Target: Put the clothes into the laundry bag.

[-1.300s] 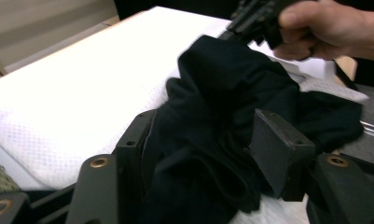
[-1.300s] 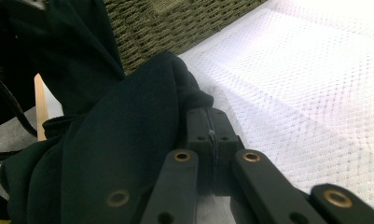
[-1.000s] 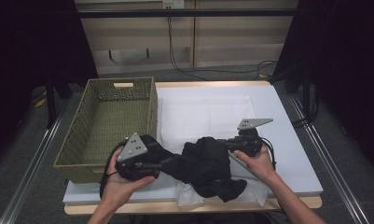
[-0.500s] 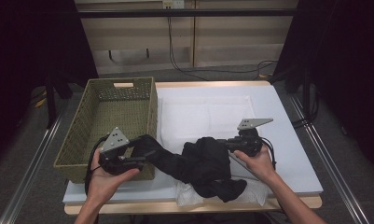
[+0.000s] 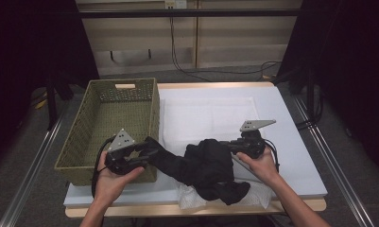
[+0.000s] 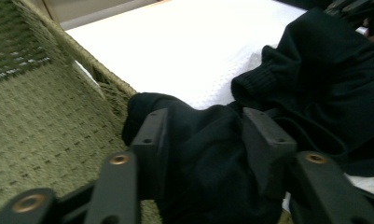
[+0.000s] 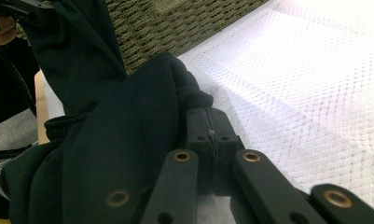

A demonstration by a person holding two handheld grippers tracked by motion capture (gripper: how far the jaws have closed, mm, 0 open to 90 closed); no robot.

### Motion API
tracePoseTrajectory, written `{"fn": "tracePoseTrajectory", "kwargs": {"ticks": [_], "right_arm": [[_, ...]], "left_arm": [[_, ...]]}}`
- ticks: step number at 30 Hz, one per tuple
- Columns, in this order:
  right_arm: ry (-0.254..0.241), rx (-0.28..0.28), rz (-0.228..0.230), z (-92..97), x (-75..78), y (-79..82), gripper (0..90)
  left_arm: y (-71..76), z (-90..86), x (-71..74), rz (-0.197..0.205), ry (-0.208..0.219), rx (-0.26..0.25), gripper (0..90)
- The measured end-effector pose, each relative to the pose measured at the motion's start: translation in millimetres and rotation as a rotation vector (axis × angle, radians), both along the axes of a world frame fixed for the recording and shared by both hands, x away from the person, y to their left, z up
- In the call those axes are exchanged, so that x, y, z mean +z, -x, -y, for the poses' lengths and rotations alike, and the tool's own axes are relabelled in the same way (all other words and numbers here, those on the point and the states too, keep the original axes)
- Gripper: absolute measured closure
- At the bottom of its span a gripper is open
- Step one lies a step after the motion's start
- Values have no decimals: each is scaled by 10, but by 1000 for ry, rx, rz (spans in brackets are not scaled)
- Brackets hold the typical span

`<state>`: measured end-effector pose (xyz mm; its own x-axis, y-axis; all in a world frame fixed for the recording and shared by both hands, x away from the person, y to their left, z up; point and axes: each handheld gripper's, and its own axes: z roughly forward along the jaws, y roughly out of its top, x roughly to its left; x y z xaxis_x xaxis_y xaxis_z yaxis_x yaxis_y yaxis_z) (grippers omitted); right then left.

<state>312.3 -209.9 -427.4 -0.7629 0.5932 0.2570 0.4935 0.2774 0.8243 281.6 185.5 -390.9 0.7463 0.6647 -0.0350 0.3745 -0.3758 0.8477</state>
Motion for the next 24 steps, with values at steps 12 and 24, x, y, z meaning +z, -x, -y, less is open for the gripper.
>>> {"fn": "tracePoseTrajectory", "kwargs": {"ticks": [12, 24], "right_arm": [[0, 0, 0, -3, -3, -2, 895], [4, 3, 1, -11, -16, -8, 895]], "left_arm": [[7, -27, 51, 28, 3, 3, 732], [-40, -23, 101, 30, 13, 2, 885]]}}
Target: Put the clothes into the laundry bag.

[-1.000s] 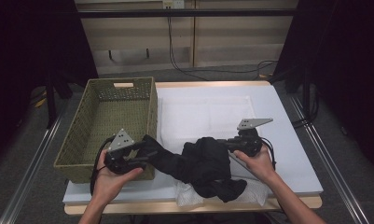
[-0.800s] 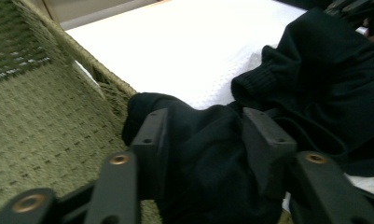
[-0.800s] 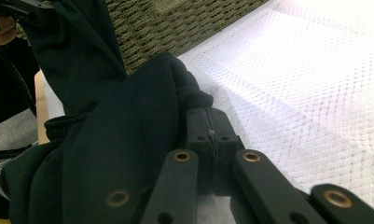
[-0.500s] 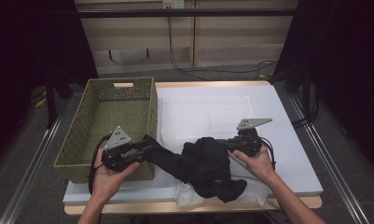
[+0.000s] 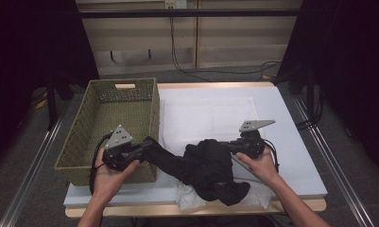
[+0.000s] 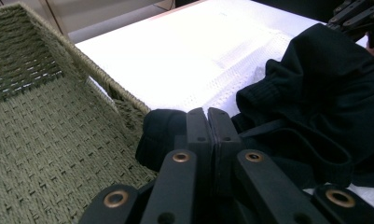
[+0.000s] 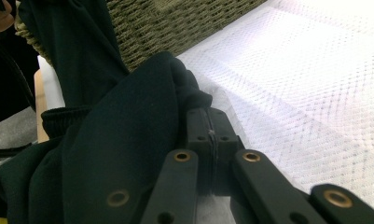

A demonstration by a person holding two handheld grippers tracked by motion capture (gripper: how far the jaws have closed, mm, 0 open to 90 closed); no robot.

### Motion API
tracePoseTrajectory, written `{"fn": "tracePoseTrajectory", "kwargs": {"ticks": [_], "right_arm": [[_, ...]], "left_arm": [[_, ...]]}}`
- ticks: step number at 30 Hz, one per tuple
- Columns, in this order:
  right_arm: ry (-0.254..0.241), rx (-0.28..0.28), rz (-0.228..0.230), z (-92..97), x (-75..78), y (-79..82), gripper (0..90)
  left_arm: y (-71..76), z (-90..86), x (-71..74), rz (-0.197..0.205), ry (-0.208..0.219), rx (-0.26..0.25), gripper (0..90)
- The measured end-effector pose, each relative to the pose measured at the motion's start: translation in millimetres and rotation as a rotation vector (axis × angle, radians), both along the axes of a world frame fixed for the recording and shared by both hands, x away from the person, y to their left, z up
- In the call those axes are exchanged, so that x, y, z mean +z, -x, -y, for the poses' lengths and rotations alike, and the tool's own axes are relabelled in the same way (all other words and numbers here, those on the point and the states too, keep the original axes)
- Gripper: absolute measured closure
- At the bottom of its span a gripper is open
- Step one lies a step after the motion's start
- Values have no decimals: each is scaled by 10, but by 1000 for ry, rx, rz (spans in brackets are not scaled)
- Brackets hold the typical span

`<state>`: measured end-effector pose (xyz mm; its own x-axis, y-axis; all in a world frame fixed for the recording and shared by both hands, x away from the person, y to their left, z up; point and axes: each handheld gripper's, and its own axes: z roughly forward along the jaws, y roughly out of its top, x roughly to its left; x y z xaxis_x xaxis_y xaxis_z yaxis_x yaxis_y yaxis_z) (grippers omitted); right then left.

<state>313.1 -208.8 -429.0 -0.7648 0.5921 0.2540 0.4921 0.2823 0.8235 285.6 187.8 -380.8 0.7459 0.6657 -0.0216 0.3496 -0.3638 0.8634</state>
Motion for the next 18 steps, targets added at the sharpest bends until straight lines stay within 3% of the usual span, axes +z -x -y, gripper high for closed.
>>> {"fn": "tracePoseTrajectory", "kwargs": {"ticks": [5, 9, 18], "right_arm": [[-1, 1, -1, 2, 0, -2, 895], [-2, 2, -1, 3, -1, -2, 895], [-3, 0, -7, 3, -11, -11, 895]], "left_arm": [[5, 26, 31, 6, 14, -4, 887], [21, 69, 92, 17, 43, -34, 887], [55, 447, 245, 49, 74, -135, 887]]}}
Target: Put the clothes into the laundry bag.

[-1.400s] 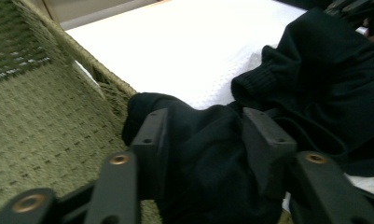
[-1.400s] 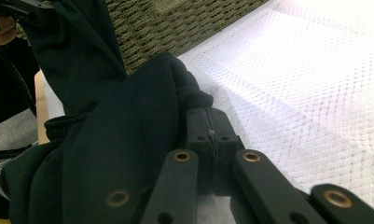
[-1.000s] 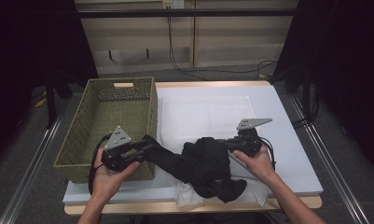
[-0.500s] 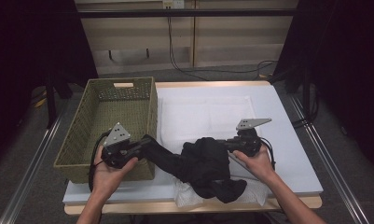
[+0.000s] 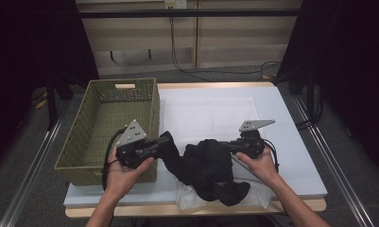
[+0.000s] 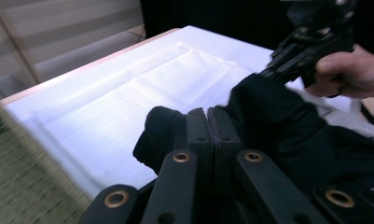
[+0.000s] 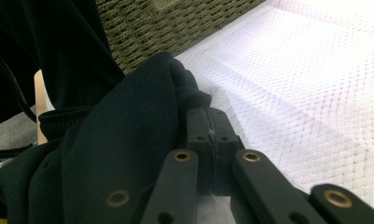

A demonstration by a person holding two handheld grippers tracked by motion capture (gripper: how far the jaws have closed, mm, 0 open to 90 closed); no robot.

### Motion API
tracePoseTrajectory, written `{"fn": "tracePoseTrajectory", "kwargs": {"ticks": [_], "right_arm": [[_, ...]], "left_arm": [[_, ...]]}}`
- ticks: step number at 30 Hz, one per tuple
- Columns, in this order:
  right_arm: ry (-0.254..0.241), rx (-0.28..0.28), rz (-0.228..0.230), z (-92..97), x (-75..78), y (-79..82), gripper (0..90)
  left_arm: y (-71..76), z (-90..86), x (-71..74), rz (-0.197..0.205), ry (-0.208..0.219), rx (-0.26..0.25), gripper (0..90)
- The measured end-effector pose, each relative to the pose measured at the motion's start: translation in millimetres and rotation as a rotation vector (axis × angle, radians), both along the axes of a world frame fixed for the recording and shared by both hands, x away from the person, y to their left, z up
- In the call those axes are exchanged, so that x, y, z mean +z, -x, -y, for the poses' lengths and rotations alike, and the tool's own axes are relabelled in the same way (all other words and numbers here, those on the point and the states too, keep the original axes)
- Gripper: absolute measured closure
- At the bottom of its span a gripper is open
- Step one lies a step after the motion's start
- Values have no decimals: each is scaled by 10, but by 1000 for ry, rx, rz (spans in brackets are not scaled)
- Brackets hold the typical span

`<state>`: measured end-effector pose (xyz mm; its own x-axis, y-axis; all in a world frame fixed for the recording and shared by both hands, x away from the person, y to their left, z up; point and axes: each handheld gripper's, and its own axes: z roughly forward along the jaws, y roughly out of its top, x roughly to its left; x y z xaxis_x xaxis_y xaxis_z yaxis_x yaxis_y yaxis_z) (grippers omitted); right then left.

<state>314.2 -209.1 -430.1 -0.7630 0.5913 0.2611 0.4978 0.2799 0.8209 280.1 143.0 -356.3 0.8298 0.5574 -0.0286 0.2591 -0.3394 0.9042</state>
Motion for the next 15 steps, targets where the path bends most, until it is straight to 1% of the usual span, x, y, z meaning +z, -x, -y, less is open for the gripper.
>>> {"fn": "tracePoseTrajectory", "kwargs": {"ticks": [3, 4, 5, 6, 8, 10, 11, 12, 13, 14, 15], "right_arm": [[1, 1, 1, 2, 1, 2, 895], [-2, -2, -2, 3, 0, 3, 895], [-2, -2, -3, 3, -1, 4, 895], [-2, -3, -1, 3, -1, 5, 895], [0, 0, 1, 4, 1, 4, 895], [-1, 1, 3, 3, 3, 5, 895], [0, 1, 2, 2, 3, 6, 895], [0, 1, 3, 1, 2, 6, 895], [0, 1, 3, 1, 2, 6, 895], [0, 2, 3, 0, 2, 6, 895], [-1, 1, 2, -1, 5, 9, 895]], "left_arm": [[3, 81, 21, 4, -4, -13, 887], [0, 154, 39, 5, 5, -30, 887], [0, 154, 39, 5, 5, -30, 887], [-2, 231, 48, 10, 4, -44, 887], [-2, 315, 39, 1, 10, -66, 887], [-5, 405, 27, -2, 3, -87, 887], [-5, 405, 27, -2, 3, -87, 887], [-6, 495, 18, -4, 2, -98, 887], [-6, 495, 18, -4, 2, -98, 887], [-12, 548, 12, -6, -1, -114, 887], [-12, 581, 11, -10, -3, -120, 887]]}}
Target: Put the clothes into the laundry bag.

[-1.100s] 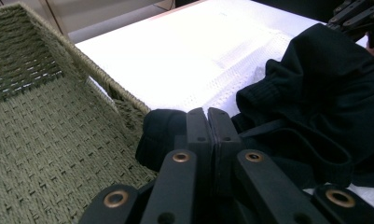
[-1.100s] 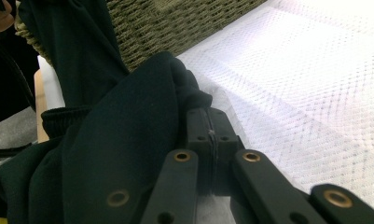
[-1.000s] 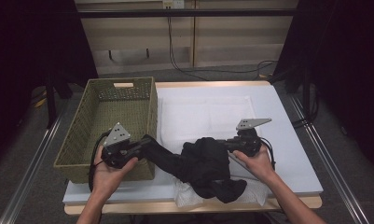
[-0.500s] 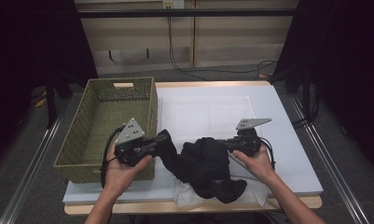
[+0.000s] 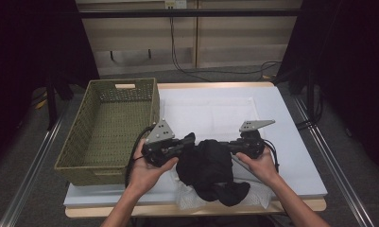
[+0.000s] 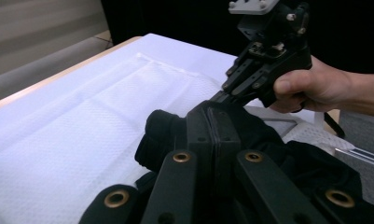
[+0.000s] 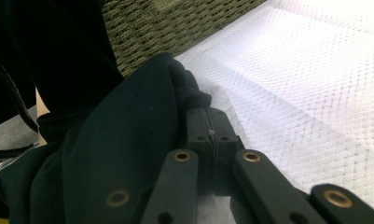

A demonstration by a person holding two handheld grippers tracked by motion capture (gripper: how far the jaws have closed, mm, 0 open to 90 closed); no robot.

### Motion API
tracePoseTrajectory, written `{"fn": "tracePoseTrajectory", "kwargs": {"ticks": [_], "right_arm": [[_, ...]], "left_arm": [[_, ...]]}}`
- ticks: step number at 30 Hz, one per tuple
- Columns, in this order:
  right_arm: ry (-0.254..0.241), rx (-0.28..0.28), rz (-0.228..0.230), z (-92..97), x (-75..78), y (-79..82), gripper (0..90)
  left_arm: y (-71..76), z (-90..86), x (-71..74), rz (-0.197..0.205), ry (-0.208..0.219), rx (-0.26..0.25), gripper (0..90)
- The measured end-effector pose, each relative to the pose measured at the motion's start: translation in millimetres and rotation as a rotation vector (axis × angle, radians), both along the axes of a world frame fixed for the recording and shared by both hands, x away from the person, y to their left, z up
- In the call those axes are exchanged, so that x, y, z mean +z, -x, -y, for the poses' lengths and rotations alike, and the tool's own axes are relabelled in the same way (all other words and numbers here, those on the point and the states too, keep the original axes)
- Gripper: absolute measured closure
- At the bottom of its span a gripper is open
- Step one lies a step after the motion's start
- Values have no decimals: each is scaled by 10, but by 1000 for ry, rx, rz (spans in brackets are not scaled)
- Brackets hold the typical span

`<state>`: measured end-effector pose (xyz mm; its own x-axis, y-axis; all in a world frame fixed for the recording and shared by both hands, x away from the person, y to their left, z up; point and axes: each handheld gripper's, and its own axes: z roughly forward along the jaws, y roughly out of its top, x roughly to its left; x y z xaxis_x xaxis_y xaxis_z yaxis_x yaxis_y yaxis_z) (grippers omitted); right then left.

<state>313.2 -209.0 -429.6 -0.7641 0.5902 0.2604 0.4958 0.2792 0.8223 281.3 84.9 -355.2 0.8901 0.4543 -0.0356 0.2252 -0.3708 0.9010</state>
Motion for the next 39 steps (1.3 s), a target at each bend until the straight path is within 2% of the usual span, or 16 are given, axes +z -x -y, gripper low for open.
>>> {"fn": "tracePoseTrajectory", "kwargs": {"ticks": [2, 9, 15, 19, 21, 23, 28, 30, 31, 32, 35, 36, 37, 38, 39], "right_arm": [[-2, 1, 1, 2, 2, 0, 895], [-3, 2, 2, 5, 4, 3, 895], [-2, 1, -2, -2, -1, 2, 895], [-1, 1, 1, -3, -4, 3, 895], [-3, 1, 2, 0, -2, 5, 896], [-3, 2, 0, -1, -5, 13, 895], [-1, 3, 2, 2, -15, 16, 895], [-1, 0, 0, -4, -12, 23, 895], [0, -1, 0, -10, -10, 27, 895], [3, 1, 2, -13, -9, 29, 896], [5, 2, 1, -19, -13, 31, 895], [6, 3, 1, -17, -17, 29, 895], [6, 3, 1, -17, -17, 29, 895], [7, 1, -2, -17, -24, 30, 896], [7, 1, -2, -17, -24, 30, 896]], "left_arm": [[-20, 101, -7, -3, -2, -16, 887], [-38, 228, -27, -6, -14, -40, 886], [-46, 369, -180, -37, -17, -66, 884], [-34, 428, -212, -35, -21, -81, 876], [-14, 455, -233, -35, -28, -81, 872], [35, 510, -282, -31, -46, -104, 873], [41, 581, -353, -38, -60, -117, 868], [43, 608, -395, -42, -72, -111, 828], [46, 628, -453, -60, -67, -121, 819], [46, 628, -453, -60, -67, -121, 810], [44, 699, -582, -68, -94, -130, 775], [44, 699, -582, -68, -94, -130, 752], [41, 708, -603, -63, -112, -128, 752], [55, 724, -650, -41, -107, -131, 705], [55, 724, -650, -41, -107, -131, 705]]}}
